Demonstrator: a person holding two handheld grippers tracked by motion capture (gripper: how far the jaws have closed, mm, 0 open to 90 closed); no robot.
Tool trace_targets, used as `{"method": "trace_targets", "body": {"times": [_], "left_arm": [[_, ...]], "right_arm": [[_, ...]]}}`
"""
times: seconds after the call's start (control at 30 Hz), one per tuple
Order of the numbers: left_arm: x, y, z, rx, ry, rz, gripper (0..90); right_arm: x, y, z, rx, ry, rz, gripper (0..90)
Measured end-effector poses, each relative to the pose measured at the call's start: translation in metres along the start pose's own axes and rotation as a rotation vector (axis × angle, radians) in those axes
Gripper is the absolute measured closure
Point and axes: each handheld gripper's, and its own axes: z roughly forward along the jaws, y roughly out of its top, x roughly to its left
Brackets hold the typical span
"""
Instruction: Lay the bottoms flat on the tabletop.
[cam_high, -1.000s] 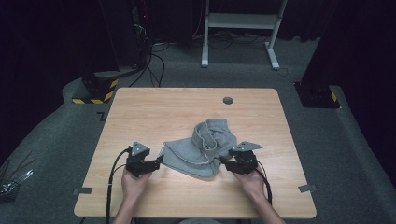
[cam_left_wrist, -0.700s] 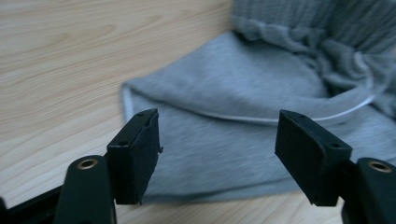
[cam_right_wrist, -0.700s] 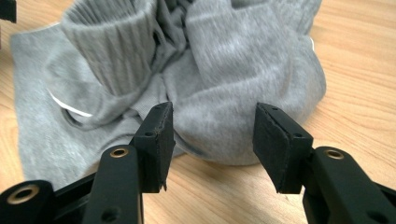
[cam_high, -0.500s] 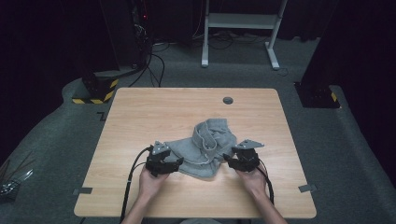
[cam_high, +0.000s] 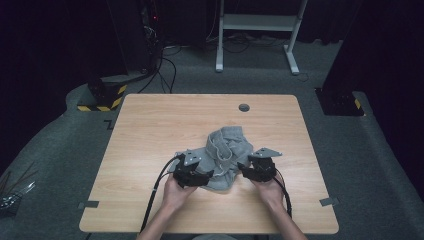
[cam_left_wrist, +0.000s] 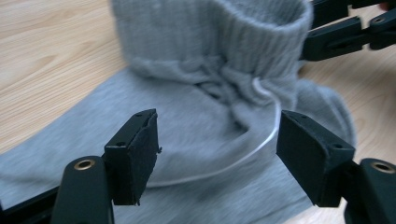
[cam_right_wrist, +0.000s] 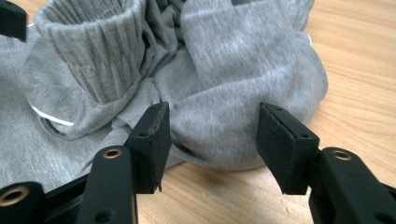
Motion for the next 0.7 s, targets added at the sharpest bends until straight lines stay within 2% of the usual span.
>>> {"method": "trace_targets", "body": {"times": [0.17, 0.27, 0.3, 0.5, 0.6, 0.63, 0.7], "left_arm": [[-0.006, 0.003, 0.010, 0.012, -0.008, 0.004, 30.6], [-0.013, 0.005, 0.016, 0.015, -0.027, 0.014, 31.5], [-0.019, 0.007, 0.021, 0.022, -0.034, 0.022, 31.7], [-0.027, 0.010, 0.036, 0.044, -0.022, 0.042, 33.9], [-0.031, 0.011, 0.042, 0.053, 0.001, 0.066, 43.0], [-0.031, 0.011, 0.044, 0.058, 0.010, 0.075, 43.0], [-0.031, 0.011, 0.046, 0.057, -0.001, 0.061, 52.4]], "right_arm": [[0.003, 0.002, -0.001, -0.020, -0.010, -0.009, 44.5], [0.005, 0.003, 0.002, -0.027, -0.010, -0.007, 44.4], [0.005, 0.002, 0.004, -0.022, -0.001, 0.000, 44.8], [0.007, 0.002, 0.008, -0.023, 0.003, 0.007, 45.4], [0.009, 0.002, 0.011, -0.010, 0.004, -0.003, 45.7], [0.009, 0.001, 0.012, -0.007, 0.006, -0.003, 45.9], [0.010, 0.001, 0.013, 0.003, 0.015, -0.006, 48.7]]}}
